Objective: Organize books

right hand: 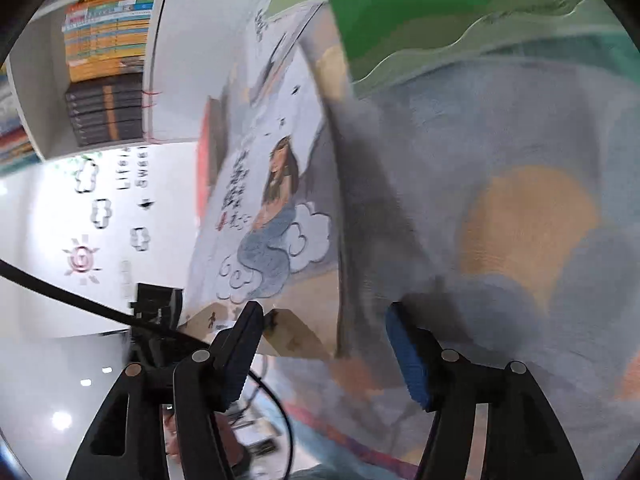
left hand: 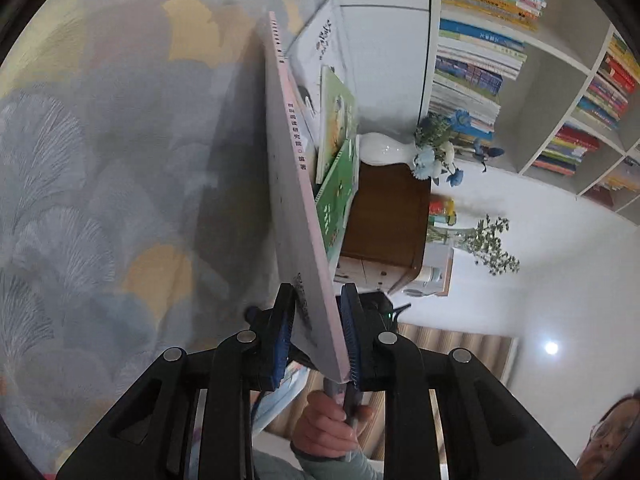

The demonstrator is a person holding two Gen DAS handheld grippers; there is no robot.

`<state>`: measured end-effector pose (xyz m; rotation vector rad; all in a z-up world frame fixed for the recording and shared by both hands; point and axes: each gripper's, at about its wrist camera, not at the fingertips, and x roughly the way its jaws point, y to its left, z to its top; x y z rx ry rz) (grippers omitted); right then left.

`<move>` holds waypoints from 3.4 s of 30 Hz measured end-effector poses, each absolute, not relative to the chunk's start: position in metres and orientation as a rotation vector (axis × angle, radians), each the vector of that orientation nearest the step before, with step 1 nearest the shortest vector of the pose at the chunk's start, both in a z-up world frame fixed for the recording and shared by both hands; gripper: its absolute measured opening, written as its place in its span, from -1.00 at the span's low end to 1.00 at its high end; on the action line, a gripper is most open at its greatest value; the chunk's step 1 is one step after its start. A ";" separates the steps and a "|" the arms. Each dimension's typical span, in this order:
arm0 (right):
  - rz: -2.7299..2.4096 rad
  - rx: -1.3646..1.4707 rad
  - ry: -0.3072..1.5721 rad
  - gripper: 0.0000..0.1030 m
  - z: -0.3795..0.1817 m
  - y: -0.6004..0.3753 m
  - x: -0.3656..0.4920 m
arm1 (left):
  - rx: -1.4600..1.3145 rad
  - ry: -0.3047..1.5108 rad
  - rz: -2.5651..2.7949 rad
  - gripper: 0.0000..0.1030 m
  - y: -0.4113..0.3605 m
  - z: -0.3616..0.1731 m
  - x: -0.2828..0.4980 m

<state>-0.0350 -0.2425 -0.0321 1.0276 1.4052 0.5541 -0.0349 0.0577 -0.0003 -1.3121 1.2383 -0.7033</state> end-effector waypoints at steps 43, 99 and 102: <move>0.714 -0.011 1.064 -0.50 0.094 0.036 0.100 | -0.714 0.873 -0.250 -0.61 0.227 0.083 0.056; -0.031 0.395 1.156 -0.07 0.019 -0.372 0.017 | -0.420 1.265 -0.507 -0.29 -0.158 0.027 0.074; 0.024 0.401 1.172 -0.06 0.019 -0.368 0.014 | -0.395 1.185 -0.506 -0.29 -0.148 0.047 0.054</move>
